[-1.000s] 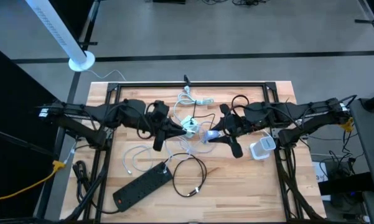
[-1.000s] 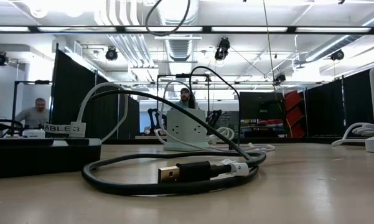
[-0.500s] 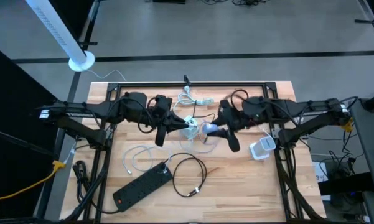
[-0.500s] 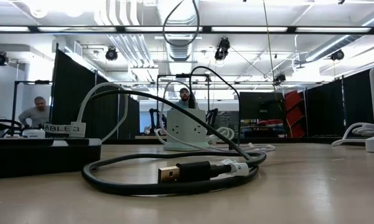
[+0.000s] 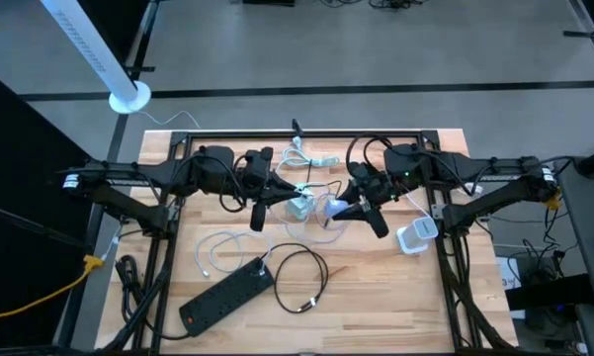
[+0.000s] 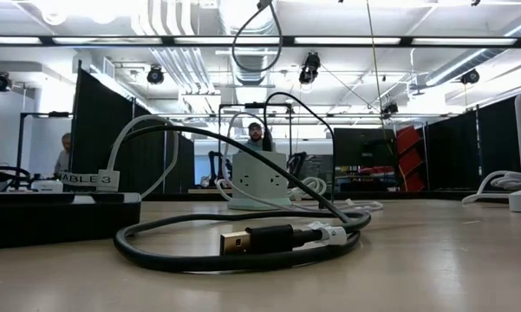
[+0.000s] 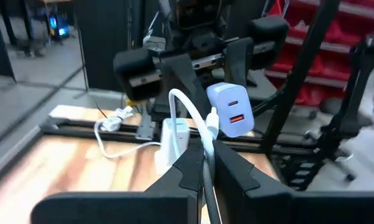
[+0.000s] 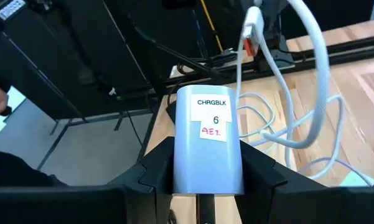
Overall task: Insert USB
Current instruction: Insert the white charger cable into the purple charger adapter
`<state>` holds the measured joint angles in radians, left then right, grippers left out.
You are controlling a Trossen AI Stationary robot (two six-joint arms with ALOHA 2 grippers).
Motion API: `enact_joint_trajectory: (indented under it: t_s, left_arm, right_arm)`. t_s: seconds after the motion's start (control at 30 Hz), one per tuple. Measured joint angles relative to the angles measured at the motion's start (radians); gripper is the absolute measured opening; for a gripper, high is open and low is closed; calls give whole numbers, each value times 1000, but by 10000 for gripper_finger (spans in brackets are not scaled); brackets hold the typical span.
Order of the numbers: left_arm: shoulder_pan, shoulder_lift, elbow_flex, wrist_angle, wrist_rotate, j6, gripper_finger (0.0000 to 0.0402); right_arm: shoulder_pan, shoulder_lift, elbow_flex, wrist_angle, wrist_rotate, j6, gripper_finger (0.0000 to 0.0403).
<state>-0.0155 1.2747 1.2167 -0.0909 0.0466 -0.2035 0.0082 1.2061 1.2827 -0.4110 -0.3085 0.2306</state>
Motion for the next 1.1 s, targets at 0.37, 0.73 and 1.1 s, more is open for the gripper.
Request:
enact_joint_trajectory:
  t_s: [0.37,0.73,1.1]
  left_arm:
    - [87,11,0,-135,-24,-726,12]
    - [108,95,0,-146,38,-891,12]
    - [107,100,0,-126,69,-902,12]
  right_arm:
    - [52,19,0,-82,499,-189,116]
    - [110,124,2,-84,675,-350,116]
    - [143,158,21,-99,775,-475,116]
